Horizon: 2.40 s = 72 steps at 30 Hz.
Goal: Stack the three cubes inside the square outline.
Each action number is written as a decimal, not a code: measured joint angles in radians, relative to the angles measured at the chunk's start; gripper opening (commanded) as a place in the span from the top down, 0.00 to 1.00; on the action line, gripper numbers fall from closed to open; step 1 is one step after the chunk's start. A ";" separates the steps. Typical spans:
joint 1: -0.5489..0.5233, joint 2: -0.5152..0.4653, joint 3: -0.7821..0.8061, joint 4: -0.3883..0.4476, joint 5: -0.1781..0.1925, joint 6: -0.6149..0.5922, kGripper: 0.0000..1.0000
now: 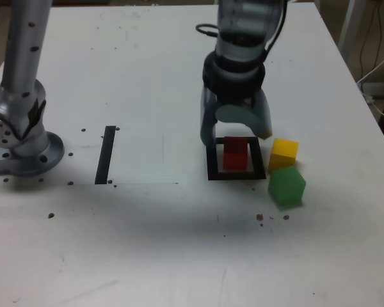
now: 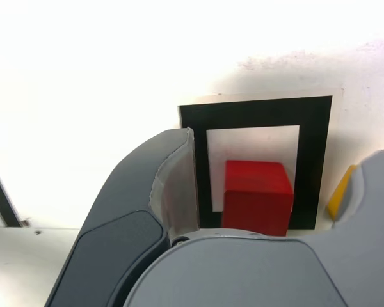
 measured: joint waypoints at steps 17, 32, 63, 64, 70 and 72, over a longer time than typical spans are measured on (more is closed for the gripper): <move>-0.071 0.079 -0.384 0.272 0.022 0.065 0.03; -0.081 0.189 -0.457 0.252 -0.004 0.102 0.06; -0.039 0.247 -0.383 0.100 -0.040 0.159 0.17; -0.039 0.247 -0.383 0.095 -0.040 0.159 0.18; -0.027 0.249 -0.380 0.084 -0.042 0.172 0.21; -0.024 0.259 -0.380 0.077 -0.054 0.184 0.24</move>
